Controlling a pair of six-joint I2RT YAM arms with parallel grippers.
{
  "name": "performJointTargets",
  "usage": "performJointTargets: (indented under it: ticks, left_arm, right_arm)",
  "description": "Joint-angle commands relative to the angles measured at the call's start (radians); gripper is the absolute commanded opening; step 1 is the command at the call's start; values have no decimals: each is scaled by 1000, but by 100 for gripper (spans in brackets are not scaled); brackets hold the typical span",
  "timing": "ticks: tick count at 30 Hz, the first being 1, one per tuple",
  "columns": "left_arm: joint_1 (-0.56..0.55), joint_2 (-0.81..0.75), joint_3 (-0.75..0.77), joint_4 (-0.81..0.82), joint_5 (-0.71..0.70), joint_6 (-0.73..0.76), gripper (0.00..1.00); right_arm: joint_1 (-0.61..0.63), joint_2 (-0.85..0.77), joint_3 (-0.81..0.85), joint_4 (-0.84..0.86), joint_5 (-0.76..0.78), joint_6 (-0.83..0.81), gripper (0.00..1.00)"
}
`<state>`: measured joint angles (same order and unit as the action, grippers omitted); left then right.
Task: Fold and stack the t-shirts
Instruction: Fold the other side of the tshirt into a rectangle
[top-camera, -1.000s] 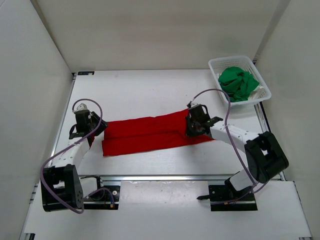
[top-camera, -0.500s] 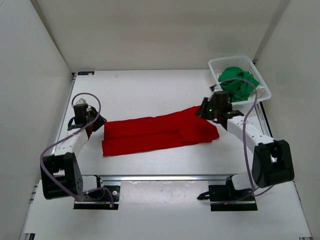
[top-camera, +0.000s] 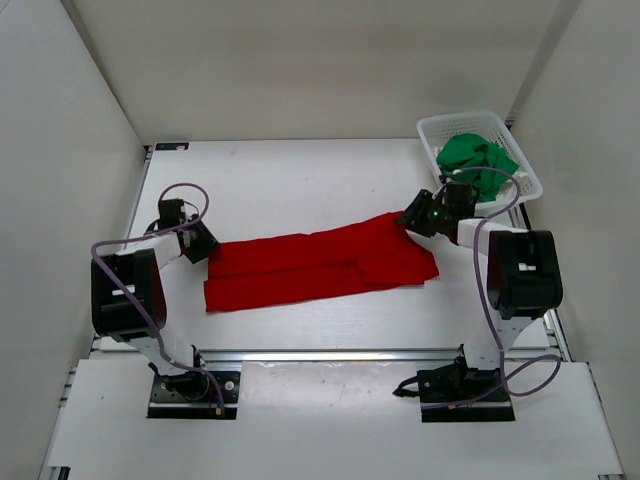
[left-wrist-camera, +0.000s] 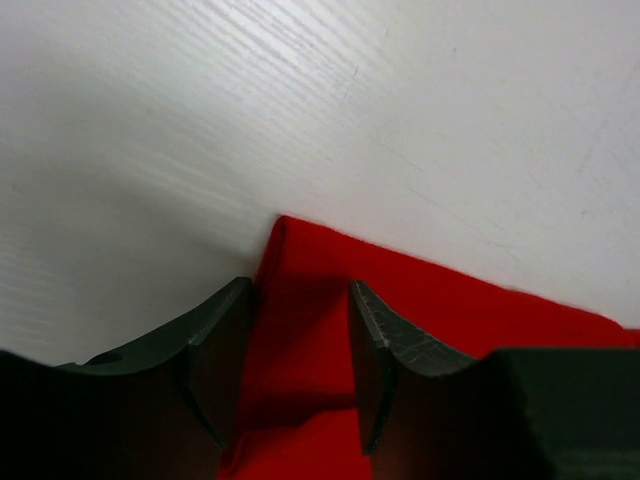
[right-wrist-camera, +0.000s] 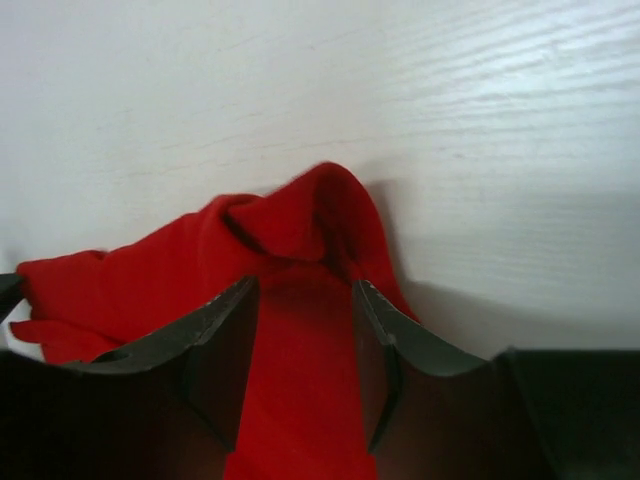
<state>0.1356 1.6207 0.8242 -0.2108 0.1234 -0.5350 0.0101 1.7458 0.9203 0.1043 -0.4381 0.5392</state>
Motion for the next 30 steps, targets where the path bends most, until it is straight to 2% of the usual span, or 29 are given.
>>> performJointTargets:
  ticks: [1, 3, 6, 8, 11, 14, 18, 23, 26, 29, 30]
  left_arm:
    - [-2, 25, 42, 2, 35, 10, 52]
    - [-8, 41, 39, 22, 53, 6, 50]
    - [-10, 59, 32, 42, 64, -5, 32]
    - [-10, 62, 41, 51, 56, -10, 16]
    - [-5, 61, 38, 68, 59, -22, 1]
    - [12, 62, 36, 93, 62, -40, 0]
    - [36, 68, 55, 99, 48, -45, 0]
    - [48, 67, 75, 103, 35, -51, 0]
    - [62, 65, 76, 120, 44, -68, 0]
    - [71, 62, 85, 122, 50, -86, 13]
    - [71, 64, 85, 117, 54, -89, 17]
  right_arm:
    - [-2, 36, 58, 116, -62, 47, 40]
    - [-2, 61, 69, 146, -68, 54, 38]
    - [5, 101, 115, 129, -57, 51, 28]
    - [8, 130, 156, 111, -38, 42, 18]
    - [16, 158, 202, 98, -45, 45, 1]
    - [17, 170, 256, 63, -8, 12, 0]
    - [13, 161, 320, -14, 119, -39, 0]
    - [14, 263, 471, -139, 191, -105, 1]
    - [8, 278, 480, -161, 191, -108, 13]
    - [10, 232, 424, -112, 177, -99, 25]
    - [16, 222, 420, -109, 185, -94, 25]
